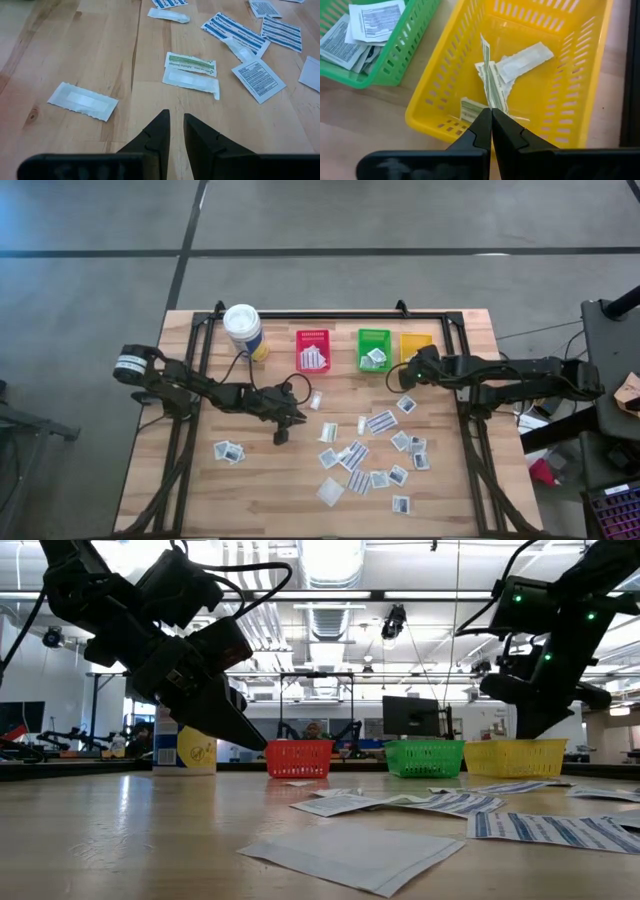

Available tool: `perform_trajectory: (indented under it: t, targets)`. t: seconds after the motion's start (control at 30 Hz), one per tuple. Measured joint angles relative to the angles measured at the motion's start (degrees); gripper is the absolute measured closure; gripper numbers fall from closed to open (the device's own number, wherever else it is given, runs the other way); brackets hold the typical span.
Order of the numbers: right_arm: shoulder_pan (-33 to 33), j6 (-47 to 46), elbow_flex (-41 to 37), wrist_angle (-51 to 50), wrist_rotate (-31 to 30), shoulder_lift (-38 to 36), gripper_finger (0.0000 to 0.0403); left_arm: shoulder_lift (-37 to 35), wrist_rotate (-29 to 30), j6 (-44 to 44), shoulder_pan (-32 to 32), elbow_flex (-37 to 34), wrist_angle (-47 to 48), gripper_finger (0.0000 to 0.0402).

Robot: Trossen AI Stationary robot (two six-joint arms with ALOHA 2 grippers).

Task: Pick & Place First Aid Supplies
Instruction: Put the green bandage in the yellow bin

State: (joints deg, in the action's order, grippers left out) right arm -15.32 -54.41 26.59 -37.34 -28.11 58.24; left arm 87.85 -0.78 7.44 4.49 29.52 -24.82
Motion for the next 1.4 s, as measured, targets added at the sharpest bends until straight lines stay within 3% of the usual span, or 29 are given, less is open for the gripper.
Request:
perform_trajectory:
  t: [0.57,1.17,1.4]
  targets:
    - [0.0,1.9,0.0,0.3,-0.3,0.0,0.0392,0.0,0.0,0.0,0.0,0.0,0.0,0.0337]
    - [0.0,2.1,0.9,0.2,-1.5,-1.0,0.0296,0.0,0.0,0.0,0.0,0.0,0.0,0.0337]
    - [0.1,4.5,6.8,0.3,5.0,-1.6,0.0291,0.0,0.5,0.3,0.0,0.0,0.0,0.0337]
